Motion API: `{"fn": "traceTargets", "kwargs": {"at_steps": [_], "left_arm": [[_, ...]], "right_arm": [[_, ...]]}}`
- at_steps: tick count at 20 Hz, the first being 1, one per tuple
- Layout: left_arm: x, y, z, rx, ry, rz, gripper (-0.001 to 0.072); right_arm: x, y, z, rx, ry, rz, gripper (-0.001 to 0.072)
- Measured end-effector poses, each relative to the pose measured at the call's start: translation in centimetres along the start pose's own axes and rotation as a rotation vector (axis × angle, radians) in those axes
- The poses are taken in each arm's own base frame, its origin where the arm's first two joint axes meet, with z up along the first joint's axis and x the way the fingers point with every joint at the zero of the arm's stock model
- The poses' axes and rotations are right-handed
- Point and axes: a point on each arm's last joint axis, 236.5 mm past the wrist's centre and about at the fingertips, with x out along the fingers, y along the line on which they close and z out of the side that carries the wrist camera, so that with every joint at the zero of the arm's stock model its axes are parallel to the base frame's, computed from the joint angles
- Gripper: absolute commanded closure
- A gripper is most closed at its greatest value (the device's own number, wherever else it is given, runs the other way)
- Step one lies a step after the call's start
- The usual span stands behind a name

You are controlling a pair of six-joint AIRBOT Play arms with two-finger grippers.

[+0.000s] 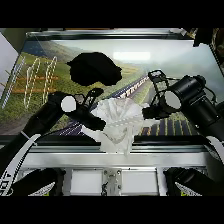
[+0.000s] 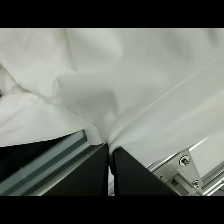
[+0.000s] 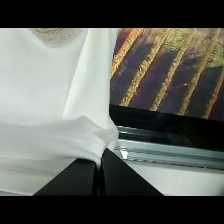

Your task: Fold the clothes and pants, and hang the long-sleeved shirts on hangers.

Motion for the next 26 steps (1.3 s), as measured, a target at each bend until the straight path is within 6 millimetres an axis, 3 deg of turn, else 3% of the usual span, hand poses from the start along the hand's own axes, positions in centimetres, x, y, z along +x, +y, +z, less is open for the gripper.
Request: {"fn": "traceTargets", "kwargs": {"at_steps": [1, 7, 10, 12, 15, 18, 22, 26], "left_arm": [[-0.2, -0.1, 0.0, 0.002, -0.008, -0.002, 0.0136], [-3.3, -2.0, 1.0, 0.012, -0.143, -0.064, 0.0115], [-6.0, -1.4, 2.1, -0.012, -0.250, -0.069, 0.0115], [-7.9, 0.2, 2.8, -0.052, -0.322, -0.057, 0.0115], [-10.4, 3.9, 3.6, -0.130, -0.408, -0.017, 0.0115], [-12.6, 9.2, 4.7, -0.217, -0.476, 0.061, 0.0116], [-14.5, 18.4, 5.5, -0.316, -0.476, 0.258, 0.0116], [-14.1, 27.6, 5.3, -0.385, -0.402, 0.452, 0.0116]], "right_arm": [[0.0, 0.0, 0.0, 0.001, 0.001, 0.000, 0.0697], [0.1, 0.9, -0.4, -0.006, 0.015, 0.027, 0.0696], [0.1, 1.0, -0.5, -0.007, 0.016, 0.032, 0.0696], [0.1, 1.1, -0.5, -0.007, 0.017, 0.034, 0.0696], [0.1, 1.1, -0.5, -0.007, 0.017, 0.035, 0.0696], [0.1, 1.1, -0.5, -0.007, 0.017, 0.035, 0.0696], [0.1, 1.1, -0.5, -0.007, 0.017, 0.035, 0.0696], [0.1, 1.1, -0.5, -0.007, 0.017, 0.035, 0.0696]]}}
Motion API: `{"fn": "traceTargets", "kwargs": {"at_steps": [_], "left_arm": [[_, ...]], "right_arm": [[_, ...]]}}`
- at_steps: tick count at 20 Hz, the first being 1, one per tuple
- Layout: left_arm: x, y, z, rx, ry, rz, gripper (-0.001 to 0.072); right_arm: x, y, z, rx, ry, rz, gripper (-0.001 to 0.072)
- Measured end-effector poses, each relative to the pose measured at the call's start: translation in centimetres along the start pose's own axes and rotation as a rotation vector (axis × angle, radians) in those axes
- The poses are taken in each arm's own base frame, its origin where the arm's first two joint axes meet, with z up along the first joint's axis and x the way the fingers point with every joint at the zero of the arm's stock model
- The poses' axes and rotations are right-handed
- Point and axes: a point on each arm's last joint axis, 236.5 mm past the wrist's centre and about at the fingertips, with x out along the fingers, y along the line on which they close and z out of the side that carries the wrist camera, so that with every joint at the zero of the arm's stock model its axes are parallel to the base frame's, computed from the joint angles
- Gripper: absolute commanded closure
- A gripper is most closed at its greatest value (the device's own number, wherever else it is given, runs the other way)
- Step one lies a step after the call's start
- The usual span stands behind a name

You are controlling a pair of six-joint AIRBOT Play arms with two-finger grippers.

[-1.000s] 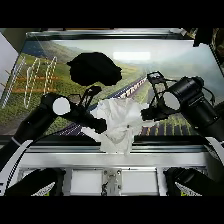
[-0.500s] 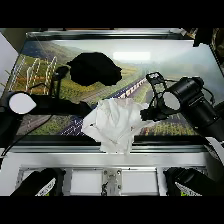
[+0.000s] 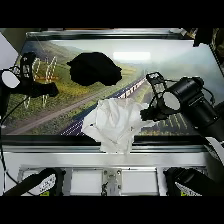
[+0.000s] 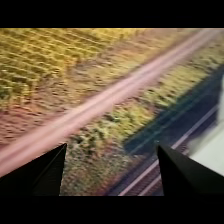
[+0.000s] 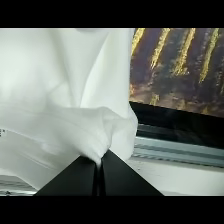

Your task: Fold the clothes and pants, and hang the long-sleeved shirts on hangers.

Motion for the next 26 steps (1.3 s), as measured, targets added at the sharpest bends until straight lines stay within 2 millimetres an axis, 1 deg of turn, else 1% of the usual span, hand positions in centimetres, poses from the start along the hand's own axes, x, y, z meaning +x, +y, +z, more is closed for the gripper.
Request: {"fn": "traceTargets", "kwargs": {"at_steps": [2, 5, 8, 11, 15, 19, 22, 26], "left_arm": [[2.7, 3.0, 0.3, -0.004, 0.027, 0.072, 0.0116], [6.8, 6.3, 0.2, -0.019, 0.064, 0.132, 0.0116], [10.3, 8.8, -0.1, -0.034, 0.077, 0.163, 0.0116], [13.1, 10.5, -0.2, -0.046, 0.069, 0.179, 0.0116], [15.9, 11.3, -0.2, -0.048, 0.054, 0.184, 0.0116], [17.8, 11.7, -0.7, -0.046, 0.061, 0.184, 0.0117], [18.5, 11.7, -0.8, -0.045, 0.060, 0.183, 0.0117], [18.8, 11.8, -0.7, -0.044, 0.051, 0.184, 0.0117]], "right_arm": [[0.0, 0.0, 0.0, 0.000, 0.000, 0.000, 0.0696], [0.0, 0.0, 0.0, 0.000, 0.000, 0.000, 0.0696], [0.0, 0.0, 0.0, 0.000, 0.000, 0.000, 0.0696], [0.0, 0.0, 0.0, 0.000, 0.000, 0.000, 0.0696], [0.0, 0.0, 0.0, 0.000, 0.000, 0.000, 0.0696], [0.0, 0.0, 0.0, 0.000, 0.000, 0.000, 0.0696], [0.0, 0.0, 0.0, 0.000, 0.000, 0.000, 0.0696], [0.0, 0.0, 0.0, 0.000, 0.000, 0.000, 0.0696]]}}
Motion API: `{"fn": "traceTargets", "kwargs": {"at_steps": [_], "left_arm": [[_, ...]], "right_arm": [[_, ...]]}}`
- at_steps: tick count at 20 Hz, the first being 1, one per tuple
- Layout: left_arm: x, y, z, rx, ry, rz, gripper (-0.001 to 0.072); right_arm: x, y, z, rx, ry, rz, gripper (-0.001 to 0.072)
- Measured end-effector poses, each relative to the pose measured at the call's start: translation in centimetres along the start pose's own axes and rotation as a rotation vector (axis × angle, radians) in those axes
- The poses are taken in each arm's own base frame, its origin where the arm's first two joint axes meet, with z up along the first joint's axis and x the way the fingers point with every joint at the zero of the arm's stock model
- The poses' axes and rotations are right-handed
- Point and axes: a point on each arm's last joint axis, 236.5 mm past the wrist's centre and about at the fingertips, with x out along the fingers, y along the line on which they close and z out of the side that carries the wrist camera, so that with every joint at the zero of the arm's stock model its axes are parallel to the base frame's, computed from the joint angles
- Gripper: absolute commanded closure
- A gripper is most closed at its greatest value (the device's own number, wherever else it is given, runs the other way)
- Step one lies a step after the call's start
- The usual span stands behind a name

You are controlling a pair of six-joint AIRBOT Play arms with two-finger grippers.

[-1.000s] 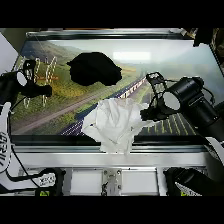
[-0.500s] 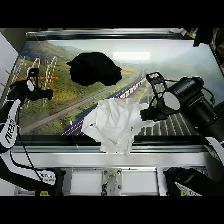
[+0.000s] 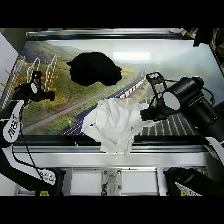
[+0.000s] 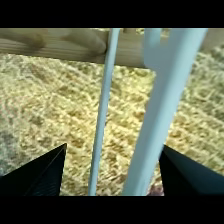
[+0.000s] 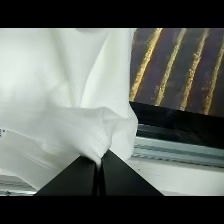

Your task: Fold the clothes and pants, and hang the long-sleeved shirts on hangers.

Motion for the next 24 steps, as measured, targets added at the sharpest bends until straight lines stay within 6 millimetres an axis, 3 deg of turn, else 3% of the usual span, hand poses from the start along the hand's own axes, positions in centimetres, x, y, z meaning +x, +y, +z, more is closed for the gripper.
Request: {"fn": "traceTargets", "kwargs": {"at_steps": [6, 7, 8, 9, 17, 18, 19, 24], "left_arm": [[0.34, -0.04, 0.05, 0.000, -0.004, 0.000, 0.0118], [0.38, -0.04, 0.01, -0.001, -0.003, -0.001, 0.0202], [0.43, -0.10, -0.01, -0.004, -0.003, -0.003, 0.0432], [0.48, -0.13, -0.08, -0.005, -0.001, -0.003, 0.0527], [0.51, -0.06, -0.24, 0.000, 0.006, -0.001, 0.0529], [0.51, -0.06, -0.27, 0.000, 0.007, -0.001, 0.0574], [0.51, -0.07, -0.31, -0.001, 0.009, -0.002, 0.0692], [0.49, -0.08, -0.37, 0.000, 0.011, -0.002, 0.0693]], "right_arm": [[0.00, 0.00, 0.01, 0.000, 0.000, 0.000, 0.0696], [0.00, 0.00, 0.01, 0.000, 0.000, 0.000, 0.0696], [0.00, 0.00, 0.00, 0.000, 0.000, 0.000, 0.0696], [0.00, 0.01, 0.00, 0.000, 0.000, 0.000, 0.0696], [0.00, 0.00, 0.00, 0.000, 0.000, 0.000, 0.0696], [0.00, 0.00, 0.01, 0.000, 0.000, 0.000, 0.0696], [0.01, 0.00, 0.00, 0.000, 0.000, 0.000, 0.0696], [0.01, 0.00, 0.00, 0.000, 0.000, 0.000, 0.0696]]}}
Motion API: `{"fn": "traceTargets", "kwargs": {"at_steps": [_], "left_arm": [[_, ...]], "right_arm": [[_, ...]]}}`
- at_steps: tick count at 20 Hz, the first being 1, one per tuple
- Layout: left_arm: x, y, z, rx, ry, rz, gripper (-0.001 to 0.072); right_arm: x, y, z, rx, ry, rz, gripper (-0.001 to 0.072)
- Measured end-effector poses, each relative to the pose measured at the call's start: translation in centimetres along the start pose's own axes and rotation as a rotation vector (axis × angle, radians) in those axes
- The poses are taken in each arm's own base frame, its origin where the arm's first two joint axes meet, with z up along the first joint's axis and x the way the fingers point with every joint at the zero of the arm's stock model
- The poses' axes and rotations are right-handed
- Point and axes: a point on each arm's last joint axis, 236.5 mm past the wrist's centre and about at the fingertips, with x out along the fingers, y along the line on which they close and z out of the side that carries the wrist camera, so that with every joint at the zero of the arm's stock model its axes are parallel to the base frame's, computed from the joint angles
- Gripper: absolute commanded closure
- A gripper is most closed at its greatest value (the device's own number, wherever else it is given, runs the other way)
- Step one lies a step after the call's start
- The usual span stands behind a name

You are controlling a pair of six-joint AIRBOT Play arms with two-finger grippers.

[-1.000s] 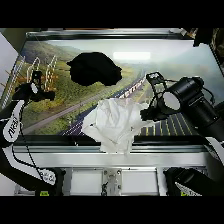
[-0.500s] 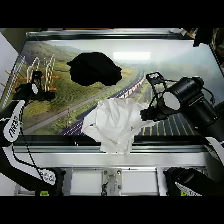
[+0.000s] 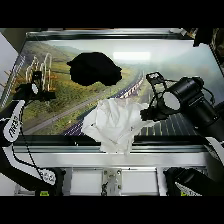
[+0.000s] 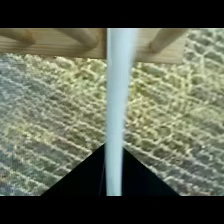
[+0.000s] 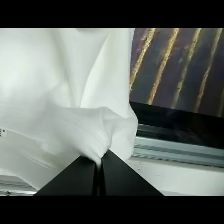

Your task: Fold the clothes and pants, and hang the long-sleeved shirts on hangers.

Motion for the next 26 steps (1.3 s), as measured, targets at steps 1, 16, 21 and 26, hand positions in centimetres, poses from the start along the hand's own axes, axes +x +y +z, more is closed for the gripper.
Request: {"fn": "traceTargets", "kwargs": {"at_steps": [1, 16, 21, 26], "left_arm": [[0.0, 0.0, 0.0, 0.001, -0.001, 0.001, 0.0693], [-12.5, -0.9, 6.3, 0.052, -0.251, 0.016, 0.0693], [-11.1, -0.9, 3.5, 0.052, -0.180, 0.011, 0.0693], [-7.7, -0.3, -1.1, 0.033, -0.068, 0.008, 0.0693]], "right_arm": [[0.0, 0.0, 0.0, 0.000, 0.000, 0.000, 0.0696], [0.0, 0.0, 0.0, 0.000, 0.000, 0.000, 0.0696], [0.0, 0.0, 0.0, 0.000, 0.000, 0.000, 0.0696], [0.0, 0.0, 0.0, 0.000, 0.000, 0.000, 0.0696]]}}
